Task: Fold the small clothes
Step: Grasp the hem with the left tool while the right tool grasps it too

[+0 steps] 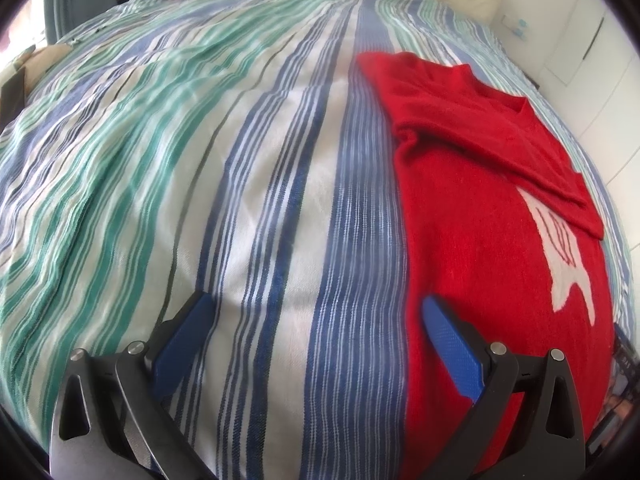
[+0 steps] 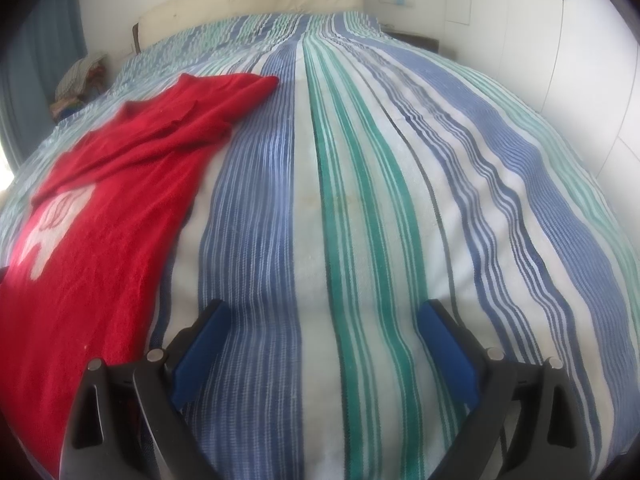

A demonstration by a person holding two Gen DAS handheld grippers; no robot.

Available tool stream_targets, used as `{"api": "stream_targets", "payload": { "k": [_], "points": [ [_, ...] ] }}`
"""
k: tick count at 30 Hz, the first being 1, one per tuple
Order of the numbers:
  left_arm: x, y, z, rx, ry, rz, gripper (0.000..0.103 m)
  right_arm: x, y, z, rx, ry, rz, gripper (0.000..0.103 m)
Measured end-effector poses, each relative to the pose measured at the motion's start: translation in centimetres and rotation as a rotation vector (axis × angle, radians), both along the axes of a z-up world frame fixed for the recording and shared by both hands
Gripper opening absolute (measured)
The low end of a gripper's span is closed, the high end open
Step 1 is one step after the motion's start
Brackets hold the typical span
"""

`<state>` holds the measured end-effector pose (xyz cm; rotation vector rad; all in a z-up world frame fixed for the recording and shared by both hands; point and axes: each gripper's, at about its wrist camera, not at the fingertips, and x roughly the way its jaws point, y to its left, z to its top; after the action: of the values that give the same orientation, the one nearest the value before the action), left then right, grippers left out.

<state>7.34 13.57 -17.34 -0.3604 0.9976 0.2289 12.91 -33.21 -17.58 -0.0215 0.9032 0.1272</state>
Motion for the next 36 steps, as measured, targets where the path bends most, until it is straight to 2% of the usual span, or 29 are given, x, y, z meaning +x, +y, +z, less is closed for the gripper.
{"api": "stream_targets", "payload": {
  "k": [3, 5, 8, 12, 16, 20, 22, 25, 30, 33, 34, 35, 36],
  "points": [
    [-0.7, 1.1, 0.9, -0.074, -0.034, 0.039, 0.101, 0.0, -0.1, 0.0, 0.01, -0.001, 0.007, 0.097],
    [-1.3, 1.1, 1.7, -0.089, -0.021, 0.04, 0.101, -0.1, -0.2, 0.2, 0.012, 0.004, 0.016, 0.097],
    [-2.5, -0.4, 3.2, -0.101, 0.024, -0.071, 0.101, 0.0, -0.4, 1.6, 0.015, 0.077, 0.049, 0.097],
    [-5.0, -3.9, 3.1, -0.105, 0.163, -0.221, 0.101, -2.2, -1.5, 5.0, 0.197, 0.154, 0.118, 0.097],
    [-7.7, -6.4, 2.5, -0.144, 0.233, -0.279, 0.099, -5.8, -0.1, 6.6, 0.32, 0.309, 0.274, 0.097],
    [-8.5, -7.2, 1.4, -0.219, 0.279, -0.284, 0.084, -8.9, 1.3, 5.7, 0.408, 0.442, 0.338, 0.094],
    [-8.4, -7.4, 1.0, -0.213, 0.302, -0.284, 0.081, -9.4, 1.9, 4.6, 0.434, 0.485, 0.335, 0.089],
    [-8.4, -7.4, 1.1, -0.226, 0.311, -0.289, 0.074, -9.5, 3.1, 3.5, 0.419, 0.496, 0.34, 0.086],
    [-8.7, -7.4, 0.0, -0.301, 0.359, -0.291, 0.049, -9.3, 4.2, 1.9, 0.425, 0.533, 0.338, 0.081],
    [-8.7, -7.8, -0.3, -0.332, 0.382, -0.298, 0.025, -9.4, 4.9, 1.0, 0.434, 0.566, 0.333, 0.071],
    [-8.6, -8.0, -0.3, -0.34, 0.391, -0.299, 0.012, -9.5, 5.1, 0.7, 0.441, 0.573, 0.33, 0.062],
    [-8.7, -8.1, -0.3, -0.344, 0.399, -0.297, 0.006, -9.5, 5.3, 0.5, 0.459, 0.58, 0.33, 0.048],
    [-8.7, -8.2, -0.2, -0.344, 0.4, -0.291, 0.005, -9.4, 5.4, 0.3, 0.479, 0.583, 0.323, 0.039]
  ]
}}
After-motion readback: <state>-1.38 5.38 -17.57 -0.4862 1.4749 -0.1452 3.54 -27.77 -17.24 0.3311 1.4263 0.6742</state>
